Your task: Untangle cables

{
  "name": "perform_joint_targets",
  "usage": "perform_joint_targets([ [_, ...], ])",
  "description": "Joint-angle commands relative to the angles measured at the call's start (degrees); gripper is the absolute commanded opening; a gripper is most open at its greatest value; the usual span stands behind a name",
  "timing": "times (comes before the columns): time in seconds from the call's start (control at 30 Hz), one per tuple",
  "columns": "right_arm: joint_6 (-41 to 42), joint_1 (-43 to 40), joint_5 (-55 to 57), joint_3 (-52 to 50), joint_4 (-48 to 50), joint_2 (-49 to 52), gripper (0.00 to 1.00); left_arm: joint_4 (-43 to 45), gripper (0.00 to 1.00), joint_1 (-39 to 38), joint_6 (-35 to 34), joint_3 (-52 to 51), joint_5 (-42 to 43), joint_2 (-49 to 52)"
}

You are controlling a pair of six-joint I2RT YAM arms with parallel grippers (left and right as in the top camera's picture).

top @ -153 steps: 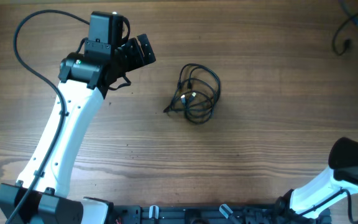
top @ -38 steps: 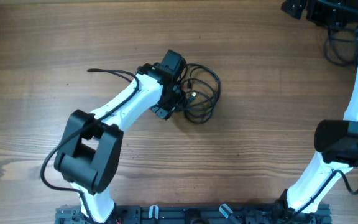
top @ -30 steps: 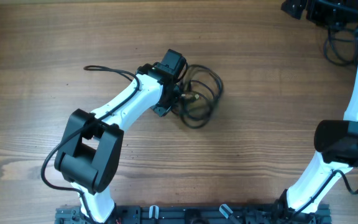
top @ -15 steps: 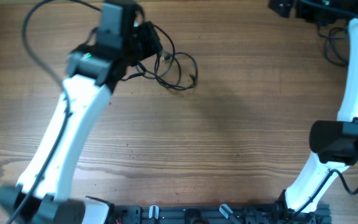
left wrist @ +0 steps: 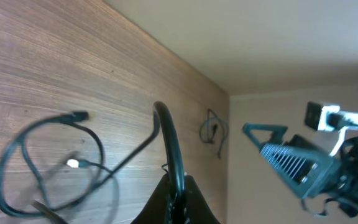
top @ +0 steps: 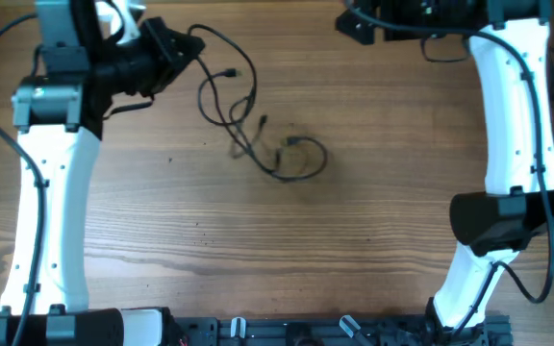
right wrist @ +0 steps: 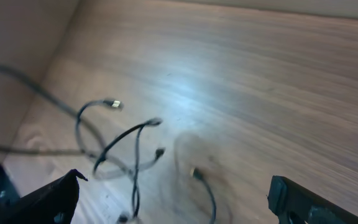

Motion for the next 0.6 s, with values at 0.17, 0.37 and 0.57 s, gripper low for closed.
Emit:
perform_joint_targets([
  [0.17,-2.8,8.09,-2.54,-0.48,-1.6,1.07,0.99,4.7,0.04,2.91,-18.69,0.33,4.79,-0.02],
  [0.37,13.92,12.0,12.02,-1.7,-0.26,1.09,0.98,7.08,0.04,2.93,-27.28,0.33,2.38,0.0],
  [0.57,20.17,14.58,11.82,-8.33,3.74,1.09,0.98,7.17,0.04,2.91,-34.51,0.33,-4.9,-0.02],
])
